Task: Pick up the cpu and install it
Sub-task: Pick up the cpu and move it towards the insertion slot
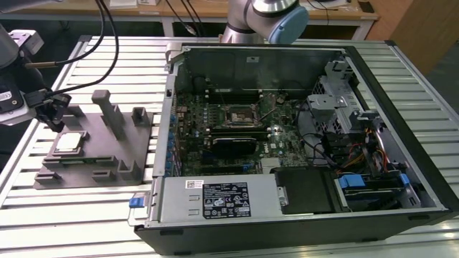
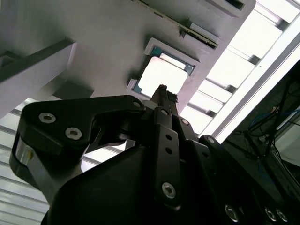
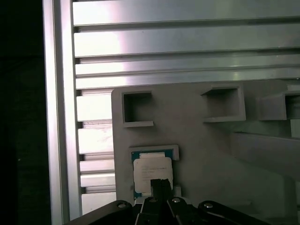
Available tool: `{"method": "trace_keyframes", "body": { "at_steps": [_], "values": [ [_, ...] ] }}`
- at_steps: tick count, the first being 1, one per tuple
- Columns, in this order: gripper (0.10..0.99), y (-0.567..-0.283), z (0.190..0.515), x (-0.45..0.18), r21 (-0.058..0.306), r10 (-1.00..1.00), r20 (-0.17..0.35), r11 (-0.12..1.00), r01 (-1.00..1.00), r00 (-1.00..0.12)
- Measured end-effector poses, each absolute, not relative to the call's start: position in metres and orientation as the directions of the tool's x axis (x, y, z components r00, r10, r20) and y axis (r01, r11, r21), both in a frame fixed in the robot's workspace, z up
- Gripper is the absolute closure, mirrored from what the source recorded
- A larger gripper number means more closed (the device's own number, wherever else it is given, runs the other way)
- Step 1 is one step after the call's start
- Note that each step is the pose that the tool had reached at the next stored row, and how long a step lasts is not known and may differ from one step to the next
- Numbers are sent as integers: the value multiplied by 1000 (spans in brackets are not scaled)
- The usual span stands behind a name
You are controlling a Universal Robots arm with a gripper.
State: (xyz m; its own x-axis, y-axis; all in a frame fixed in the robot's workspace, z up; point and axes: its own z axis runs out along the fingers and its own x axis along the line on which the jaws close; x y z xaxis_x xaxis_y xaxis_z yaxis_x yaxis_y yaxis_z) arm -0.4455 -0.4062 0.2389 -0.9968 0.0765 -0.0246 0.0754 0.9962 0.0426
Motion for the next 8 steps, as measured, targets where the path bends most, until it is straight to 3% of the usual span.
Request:
{"method": "trace_keyframes", "body": {
  "at_steps": [8],
  "values": [
    [980,-407,231,-446,43,76,-24,996,75,-997]
  ]
}}
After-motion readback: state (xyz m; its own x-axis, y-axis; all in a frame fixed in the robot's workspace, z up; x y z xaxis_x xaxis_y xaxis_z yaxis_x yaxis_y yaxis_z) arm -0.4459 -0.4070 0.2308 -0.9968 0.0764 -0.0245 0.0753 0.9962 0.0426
